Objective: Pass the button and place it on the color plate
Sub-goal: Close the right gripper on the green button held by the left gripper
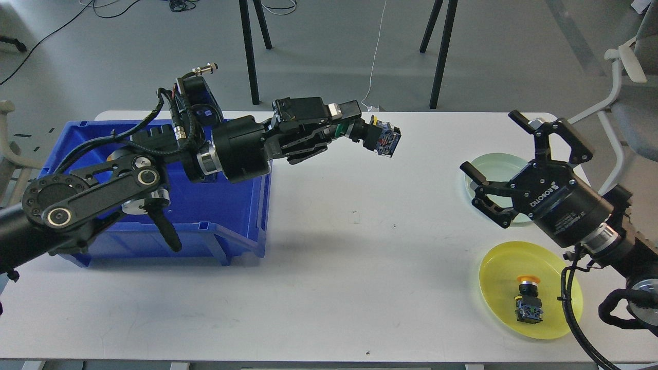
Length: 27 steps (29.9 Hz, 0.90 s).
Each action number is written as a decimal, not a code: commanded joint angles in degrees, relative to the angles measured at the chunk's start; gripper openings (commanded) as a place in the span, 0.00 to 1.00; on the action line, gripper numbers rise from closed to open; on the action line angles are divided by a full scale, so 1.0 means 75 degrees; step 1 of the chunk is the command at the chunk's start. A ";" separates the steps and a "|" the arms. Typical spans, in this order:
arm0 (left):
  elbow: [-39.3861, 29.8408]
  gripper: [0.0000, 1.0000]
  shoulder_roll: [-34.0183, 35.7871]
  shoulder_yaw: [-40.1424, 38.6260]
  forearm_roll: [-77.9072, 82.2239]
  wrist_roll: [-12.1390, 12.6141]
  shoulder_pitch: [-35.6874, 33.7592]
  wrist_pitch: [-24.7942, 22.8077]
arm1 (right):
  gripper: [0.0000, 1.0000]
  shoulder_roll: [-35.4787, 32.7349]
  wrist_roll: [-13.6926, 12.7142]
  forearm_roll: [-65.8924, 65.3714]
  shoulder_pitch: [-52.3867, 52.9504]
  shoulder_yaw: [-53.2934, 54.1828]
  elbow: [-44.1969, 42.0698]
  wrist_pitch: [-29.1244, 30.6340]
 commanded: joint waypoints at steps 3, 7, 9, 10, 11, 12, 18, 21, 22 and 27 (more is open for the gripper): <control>0.0078 0.05 -0.0183 -0.0002 0.0147 -0.0001 0.0178 0.0071 | 0.99 0.0354 -0.0150 0.0067 0.1086 -0.1241 0.0032 0.0000; 0.0125 0.05 -0.0195 0.0010 0.0147 -0.0001 0.0201 0.0188 | 0.99 0.0763 -0.0150 0.0103 0.1509 -0.1558 -0.0003 0.0000; 0.0125 0.05 -0.0195 0.0010 0.0147 -0.0001 0.0260 0.0212 | 0.99 0.0916 -0.0162 0.0115 0.1719 -0.1734 -0.0062 -0.0088; 0.0125 0.05 -0.0218 0.0010 0.0159 -0.0001 0.0260 0.0212 | 0.99 0.0940 -0.0162 0.0115 0.1813 -0.1839 -0.0085 -0.0135; 0.0125 0.05 -0.0276 0.0010 0.0159 -0.0001 0.0272 0.0223 | 0.99 0.0952 -0.0162 0.0115 0.1907 -0.1991 -0.0109 -0.0194; 0.0137 0.05 -0.0335 0.0010 0.0182 -0.0001 0.0272 0.0223 | 0.99 0.0963 -0.0150 0.0115 0.1966 -0.2097 -0.0120 -0.0241; 0.0172 0.05 -0.0429 -0.0002 0.0382 -0.0001 0.0319 0.0270 | 0.99 0.1303 -0.0150 0.0115 0.2084 -0.2227 -0.0284 -0.0475; 0.0172 0.05 -0.0429 -0.0002 0.0382 -0.0001 0.0319 0.0270 | 0.99 0.1385 -0.0138 0.0115 0.2084 -0.2227 -0.0320 -0.0604; 0.0172 0.05 -0.0429 -0.0002 0.0382 -0.0001 0.0319 0.0270 | 0.98 0.1409 -0.0138 0.0115 0.2072 -0.2227 -0.0320 -0.0663; 0.0184 0.06 -0.0406 -0.0014 0.0382 -0.0001 0.0319 0.0270 | 0.84 0.1444 -0.0127 0.0115 0.2002 -0.2227 -0.0285 -0.0745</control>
